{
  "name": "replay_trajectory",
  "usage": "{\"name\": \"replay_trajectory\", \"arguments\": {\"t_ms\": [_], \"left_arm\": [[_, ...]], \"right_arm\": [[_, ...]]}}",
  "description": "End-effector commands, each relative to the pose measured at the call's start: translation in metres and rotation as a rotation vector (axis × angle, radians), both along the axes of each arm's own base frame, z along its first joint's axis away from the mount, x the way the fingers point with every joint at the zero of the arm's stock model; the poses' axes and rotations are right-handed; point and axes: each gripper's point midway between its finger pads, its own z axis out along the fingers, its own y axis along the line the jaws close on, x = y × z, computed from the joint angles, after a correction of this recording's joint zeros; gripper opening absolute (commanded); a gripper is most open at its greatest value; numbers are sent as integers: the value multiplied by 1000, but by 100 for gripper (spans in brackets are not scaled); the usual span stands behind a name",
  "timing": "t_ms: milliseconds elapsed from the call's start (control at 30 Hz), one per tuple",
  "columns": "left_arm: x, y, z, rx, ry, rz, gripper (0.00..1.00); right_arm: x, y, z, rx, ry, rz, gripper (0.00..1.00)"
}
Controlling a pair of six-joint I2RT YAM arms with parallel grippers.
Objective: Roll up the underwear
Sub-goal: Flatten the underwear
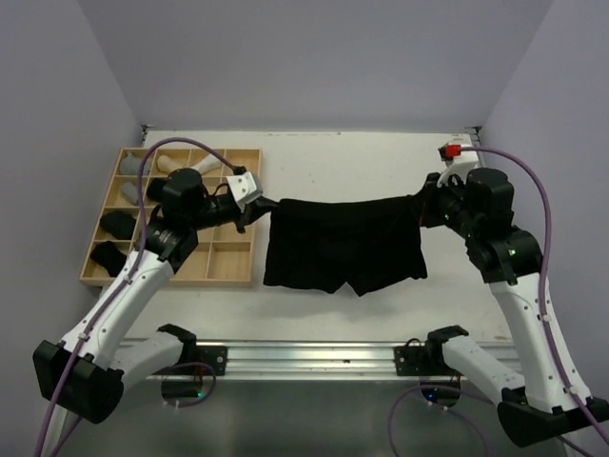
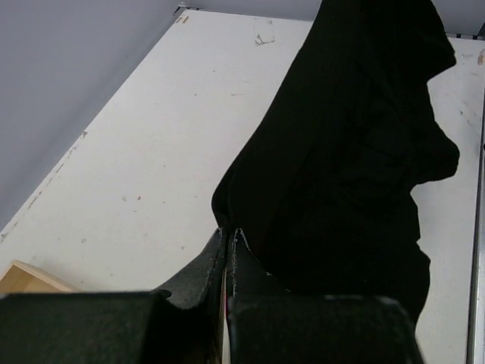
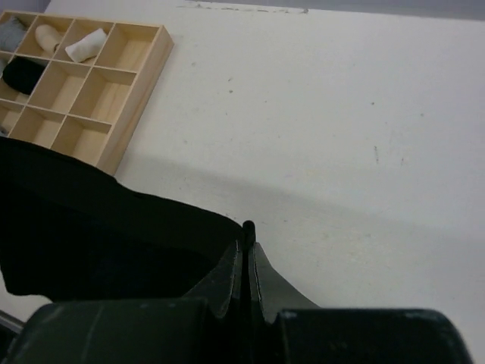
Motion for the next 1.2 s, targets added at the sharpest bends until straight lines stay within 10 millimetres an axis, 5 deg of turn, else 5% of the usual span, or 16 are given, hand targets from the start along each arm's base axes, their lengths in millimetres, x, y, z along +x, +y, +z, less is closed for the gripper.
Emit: {"name": "replay_trajectory", "arguments": {"t_ms": [0,33,133,267,500,667,700,800,867,967,1000,1067,1167], "left_arm": [[12,-10,-37,22,120,18,0],[22,-16,-52,40,169,25,0],[54,-24,-85,68,260,77,0],[98,-36,-124,89,344,138,0],[190,-43,-151,59,341,268,0],[230,-49,-154,48,286,307,0],[243,-50,-154,52,272,319,17],[255,-45,-146,76,263,354,45],[254,-40,-131,91,211,359,52],[229,-32,-115,122,189,327,55],[216,-30,-111,124,198,315,55],[186,-25,-131,167,317,285,54],[131,-20,-165,193,525,247,48]], "right_arm": [[21,-17,-69,-95,205,-120,0],[29,-17,-99,-130,296,-130,0],[52,-24,-147,-204,417,-188,0],[85,-31,-193,-216,504,-251,0],[136,-44,-220,-241,533,-327,0],[161,-49,-233,-244,551,-356,8],[166,-54,-233,-255,566,-373,24],[166,-61,-228,-283,590,-398,41],[166,-57,-210,-250,546,-380,40],[157,-42,-182,-164,460,-318,35],[148,-37,-187,-147,463,-279,32],[144,-20,-174,-84,422,-186,24],[138,-9,-188,-81,481,-94,13]]}}
